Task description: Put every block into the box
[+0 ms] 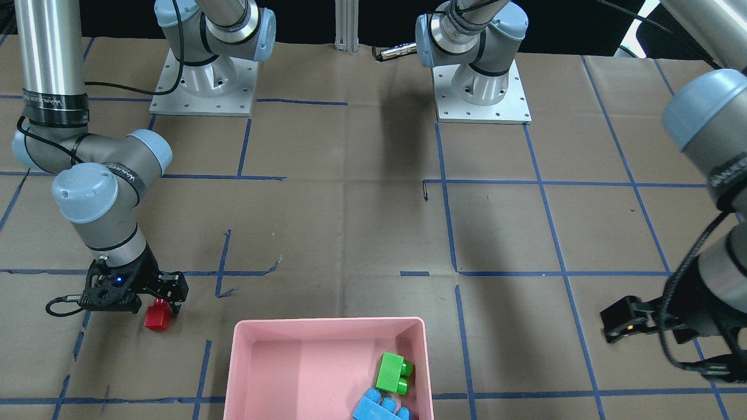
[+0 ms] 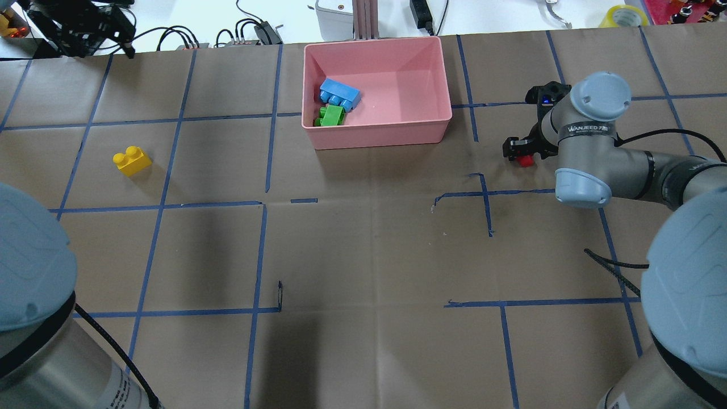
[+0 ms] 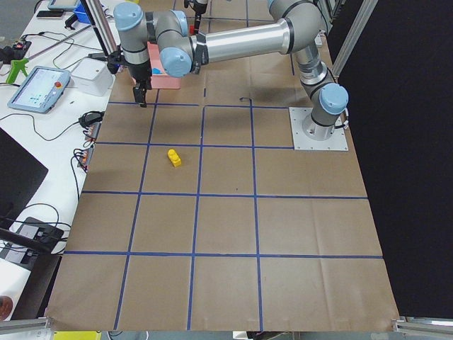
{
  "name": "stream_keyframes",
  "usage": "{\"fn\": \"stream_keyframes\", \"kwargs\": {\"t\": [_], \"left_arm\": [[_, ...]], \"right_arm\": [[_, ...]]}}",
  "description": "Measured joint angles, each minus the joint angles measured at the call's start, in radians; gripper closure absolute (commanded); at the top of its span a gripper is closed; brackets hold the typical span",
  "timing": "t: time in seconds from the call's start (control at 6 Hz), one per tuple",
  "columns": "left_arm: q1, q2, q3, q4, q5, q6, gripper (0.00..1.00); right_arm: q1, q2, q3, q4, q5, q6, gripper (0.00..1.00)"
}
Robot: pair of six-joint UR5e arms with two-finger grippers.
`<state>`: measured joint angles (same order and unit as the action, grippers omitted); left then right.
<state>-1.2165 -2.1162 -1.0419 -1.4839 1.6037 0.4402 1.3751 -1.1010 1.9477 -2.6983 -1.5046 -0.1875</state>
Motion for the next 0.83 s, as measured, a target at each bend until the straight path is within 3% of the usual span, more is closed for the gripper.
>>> {"fn": "stream_keyframes", "kwargs": {"t": [0.17, 0.33, 0.83], "left_arm": [[0.042, -0.007, -0.013, 0.001, 0.003, 0.165, 0.01], [0.059, -0.005, -0.037, 0.001, 0.008, 0.350, 0.02], [0.079, 0.020, -0.173, 0.052, 0.007, 0.851, 0.02]], "right_arm": [[0.000, 0.001, -0.004, 0.002, 0.009, 0.002, 0.84], [-0.001, 0.002, -0.005, 0.007, 0.011, 0.002, 0.92], [0.002, -0.020, -0.062, 0.041, 0.007, -0.012, 0.94]]}}
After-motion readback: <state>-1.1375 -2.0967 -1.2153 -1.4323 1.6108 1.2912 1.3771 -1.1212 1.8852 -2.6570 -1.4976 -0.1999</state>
